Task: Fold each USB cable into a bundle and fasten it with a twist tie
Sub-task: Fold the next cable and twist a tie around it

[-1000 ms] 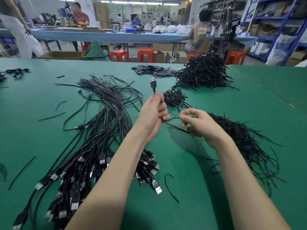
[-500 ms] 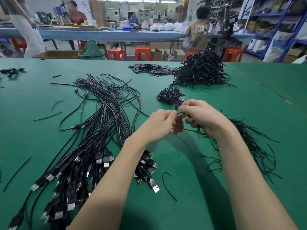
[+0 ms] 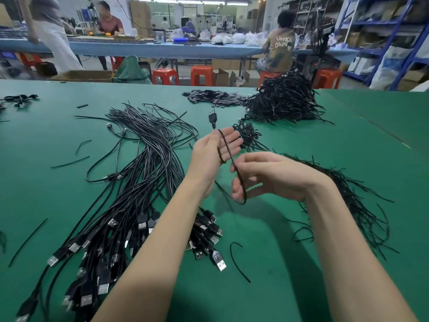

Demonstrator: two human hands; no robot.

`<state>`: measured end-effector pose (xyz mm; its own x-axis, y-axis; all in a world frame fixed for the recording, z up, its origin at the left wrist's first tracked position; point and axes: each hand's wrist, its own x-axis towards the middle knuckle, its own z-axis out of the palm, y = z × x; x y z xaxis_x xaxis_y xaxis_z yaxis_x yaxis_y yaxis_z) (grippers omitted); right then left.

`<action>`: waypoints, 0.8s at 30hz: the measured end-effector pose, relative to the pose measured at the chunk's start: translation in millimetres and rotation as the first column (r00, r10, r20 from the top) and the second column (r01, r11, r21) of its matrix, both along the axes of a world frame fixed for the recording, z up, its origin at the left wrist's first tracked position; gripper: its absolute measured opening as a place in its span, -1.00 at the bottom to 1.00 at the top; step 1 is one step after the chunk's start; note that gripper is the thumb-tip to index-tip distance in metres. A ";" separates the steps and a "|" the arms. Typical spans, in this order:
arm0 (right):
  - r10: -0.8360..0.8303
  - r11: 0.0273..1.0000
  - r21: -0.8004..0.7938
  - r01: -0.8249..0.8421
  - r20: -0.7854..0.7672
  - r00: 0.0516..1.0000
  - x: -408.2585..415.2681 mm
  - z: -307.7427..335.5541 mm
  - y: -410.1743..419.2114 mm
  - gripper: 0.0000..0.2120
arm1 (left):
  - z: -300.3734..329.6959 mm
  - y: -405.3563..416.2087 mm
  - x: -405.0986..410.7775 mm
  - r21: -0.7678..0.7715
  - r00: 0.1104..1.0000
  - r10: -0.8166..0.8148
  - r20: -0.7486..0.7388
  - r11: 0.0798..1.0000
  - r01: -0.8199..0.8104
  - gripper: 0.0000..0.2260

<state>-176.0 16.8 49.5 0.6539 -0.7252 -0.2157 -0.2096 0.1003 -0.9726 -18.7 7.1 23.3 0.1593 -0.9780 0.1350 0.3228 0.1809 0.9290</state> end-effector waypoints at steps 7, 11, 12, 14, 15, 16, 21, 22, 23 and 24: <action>0.188 0.975 0.153 -0.159 -0.195 0.963 -14.9 -25.1 -7.6 -0.62 | 11.1 9.6 11.3 -0.087 0.914 -0.300 -0.274 0.954 0.287 -0.60; -0.140 0.982 0.108 0.157 -0.149 0.979 -21.5 -36.9 -21.3 -0.83 | 14.5 15.8 18.1 -0.072 0.888 -0.436 -0.145 0.900 0.430 -0.61; -0.245 0.963 0.092 0.254 -0.096 0.965 -22.2 -37.1 -24.7 -0.89 | 14.7 17.0 19.7 -0.045 0.872 -0.481 -0.090 0.877 0.479 -0.61; -0.380 0.924 0.047 0.379 -0.007 0.925 -23.1 -32.3 -28.6 -0.91 | 13.0 16.8 21.3 0.079 0.813 -0.577 0.076 0.816 0.572 -0.61; -0.406 0.914 0.036 0.405 0.032 0.913 -22.7 -27.6 -28.8 -0.92 | 11.0 16.1 20.8 0.165 0.774 -0.610 0.166 0.791 0.588 -0.62; -0.416 0.909 0.025 0.415 0.060 0.907 -21.7 -22.7 -27.8 -0.94 | 8.3 14.8 19.0 0.243 0.744 -0.625 0.236 0.779 0.577 -0.64; -0.548 0.789 -0.359 0.498 -0.045 0.836 -4.9 0.8 -21.5 -0.95 | -5.0 4.3 3.8 0.250 0.739 -0.393 0.547 0.919 0.304 -0.68; -0.538 0.790 -0.355 0.499 -0.012 0.843 -0.7 4.7 -19.1 -0.95 | -6.7 3.0 1.9 0.171 0.723 -0.284 0.630 0.959 0.227 -0.68; -0.494 0.822 -0.303 0.482 0.043 0.869 2.4 6.7 -16.8 -0.94 | -7.5 2.5 0.5 0.078 0.717 -0.156 0.679 0.987 0.141 -0.68; -0.419 0.871 -0.238 0.429 0.093 0.903 4.3 7.3 -13.8 -0.93 | -7.3 2.4 0.1 -0.005 0.737 -0.043 0.675 0.998 0.063 -0.66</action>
<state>-171.7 3.0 56.8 0.2755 -0.9610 0.0250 -0.1651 -0.0729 -0.9836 -18.6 9.5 15.9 -0.0347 -0.9766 0.2122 -0.3765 0.2094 0.9024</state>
